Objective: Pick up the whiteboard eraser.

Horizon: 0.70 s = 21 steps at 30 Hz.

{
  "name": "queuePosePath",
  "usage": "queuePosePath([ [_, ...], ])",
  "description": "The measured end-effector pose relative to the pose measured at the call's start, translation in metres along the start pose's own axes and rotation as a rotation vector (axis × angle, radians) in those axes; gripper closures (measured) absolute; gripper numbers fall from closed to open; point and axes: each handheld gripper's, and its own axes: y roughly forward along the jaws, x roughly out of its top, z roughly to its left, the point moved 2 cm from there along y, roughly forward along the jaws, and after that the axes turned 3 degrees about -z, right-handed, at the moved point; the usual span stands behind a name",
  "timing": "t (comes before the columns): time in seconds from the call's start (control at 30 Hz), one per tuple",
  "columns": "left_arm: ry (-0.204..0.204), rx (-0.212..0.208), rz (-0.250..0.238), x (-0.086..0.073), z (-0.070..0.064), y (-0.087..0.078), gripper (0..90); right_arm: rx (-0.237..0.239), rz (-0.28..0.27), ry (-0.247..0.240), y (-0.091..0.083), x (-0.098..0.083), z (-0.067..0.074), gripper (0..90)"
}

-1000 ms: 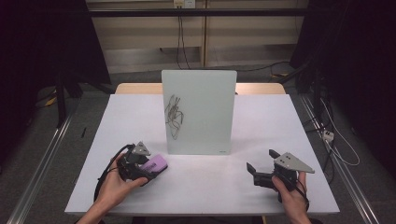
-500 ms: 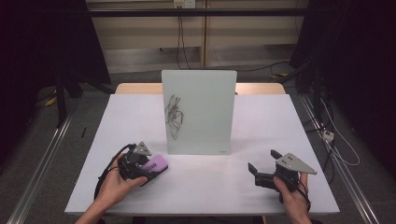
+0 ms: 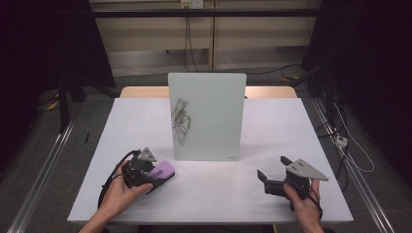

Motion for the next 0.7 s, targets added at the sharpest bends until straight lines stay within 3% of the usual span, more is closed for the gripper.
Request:
queuePosePath([
  [0.13,-0.027,-0.017,-0.041,-0.002,0.000,-0.001,41.2,0.002,0.003,0.000,0.001,0.000,0.000,3.9],
  [0.27,-0.029,0.002,-0.070,-0.005,-0.002,-0.004,41.2,0.006,0.003,0.004,0.002,0.000,0.000,4.4],
  [0.53,-0.028,0.025,-0.201,-0.007,0.000,-0.015,41.2,-0.002,0.012,0.016,0.003,0.000,0.000,4.6],
  [0.6,-0.034,0.033,-0.265,-0.006,0.000,-0.020,41.2,-0.002,0.012,0.010,0.004,0.000,0.000,4.5],
  [0.63,-0.034,0.033,-0.265,-0.006,0.000,-0.020,41.2,-0.001,0.011,0.009,0.004,0.000,0.000,4.6],
  [0.7,-0.054,0.030,-0.314,-0.006,0.002,-0.025,41.2,0.000,0.012,0.009,0.003,0.000,0.000,4.4],
])
